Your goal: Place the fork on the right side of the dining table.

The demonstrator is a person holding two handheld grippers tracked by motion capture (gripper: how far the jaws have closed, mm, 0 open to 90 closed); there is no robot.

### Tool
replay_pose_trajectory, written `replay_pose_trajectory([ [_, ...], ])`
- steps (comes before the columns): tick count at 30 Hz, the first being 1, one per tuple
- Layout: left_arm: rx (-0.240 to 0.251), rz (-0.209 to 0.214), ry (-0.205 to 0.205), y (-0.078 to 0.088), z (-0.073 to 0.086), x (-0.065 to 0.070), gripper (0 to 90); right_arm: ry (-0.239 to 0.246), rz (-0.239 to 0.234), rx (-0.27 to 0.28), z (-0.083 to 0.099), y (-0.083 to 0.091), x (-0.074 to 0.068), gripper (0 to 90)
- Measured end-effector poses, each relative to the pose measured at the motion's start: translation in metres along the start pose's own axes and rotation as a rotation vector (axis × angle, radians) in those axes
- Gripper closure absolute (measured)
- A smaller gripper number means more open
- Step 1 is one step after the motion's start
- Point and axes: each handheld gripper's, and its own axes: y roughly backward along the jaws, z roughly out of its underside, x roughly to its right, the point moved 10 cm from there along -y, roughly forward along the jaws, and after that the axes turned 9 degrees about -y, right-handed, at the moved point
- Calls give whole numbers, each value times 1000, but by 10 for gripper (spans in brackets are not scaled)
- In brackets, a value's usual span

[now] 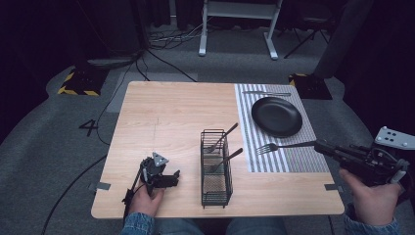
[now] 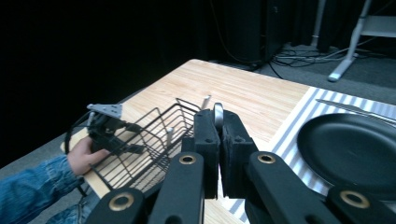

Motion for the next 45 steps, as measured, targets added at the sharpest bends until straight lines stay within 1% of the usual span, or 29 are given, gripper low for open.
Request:
replay_pose_trajectory([
  [3,0,0,1,0,0,0,113,-14,21,0,-3,0,11,872],
  [4,0,0,1,0,0,0,114,-14,21,0,-3,0,11,872],
  [5,0,1,1,0,0,0,113,-26,22,3,-5,0,17,871],
  [7,0,0,2,0,0,0,113,-32,23,2,-5,-1,19,871],
  [8,0,1,1,0,0,0,114,-37,25,1,-6,-2,21,871],
  [9,-1,0,1,0,0,0,114,-45,35,-4,-7,-5,29,871],
  [10,-1,0,1,0,0,0,114,-45,35,-4,-7,-5,29,871],
  [11,-1,-1,2,0,0,0,114,-49,46,-7,-8,-8,35,871],
  [12,-1,-1,2,0,0,0,114,-49,46,-7,-8,-8,35,871],
  [13,-1,-4,4,1,1,0,114,-53,56,-8,-8,-10,38,872],
  [14,-1,-8,7,1,1,0,116,-50,88,-7,-10,-14,47,871],
  [15,-1,-8,7,1,1,0,116,-50,88,-7,-10,-14,47,871],
  [16,-1,-9,6,1,1,0,117,-44,127,-13,-10,-19,55,871],
  [17,0,-10,6,1,1,0,117,-44,136,-16,-10,-22,59,871],
  [22,-1,-12,7,1,2,0,117,-68,152,-32,-10,-35,76,871],
  [23,-1,-12,7,1,2,0,118,-68,152,-32,-10,-35,76,871],
  [24,-2,-12,7,2,2,0,118,-80,157,-39,-10,-40,83,871],
  [25,-2,-12,7,2,2,0,118,-80,157,-39,-10,-40,83,871],
  [26,-1,-12,8,2,2,0,119,-89,167,-47,-9,-44,90,871],
  [27,-1,-11,10,2,2,0,119,-89,167,-47,-9,-44,90,871],
  [28,-1,-10,9,2,2,0,119,-95,172,-53,-8,-49,96,871],
  [29,-1,-10,10,2,2,0,119,-95,172,-53,-8,-49,96,871],
  [31,-1,-9,10,2,2,0,119,-108,182,-59,-5,-54,106,871],
  [32,-1,-9,10,2,2,0,119,-108,182,-59,-5,-54,106,871],
  [34,-1,-9,10,2,2,0,119,-115,182,-57,-4,-58,112,871],
  [35,-1,-10,10,2,2,0,119,-121,186,-59,-2,-62,119,871],
  [37,-1,-10,10,2,2,0,119,-125,190,-63,-1,-63,121,871],
  [40,-1,-9,10,2,2,0,119,-147,195,-87,6,-73,132,871],
  [45,-1,-9,9,2,2,0,119,-170,189,-106,11,-83,140,871],
])
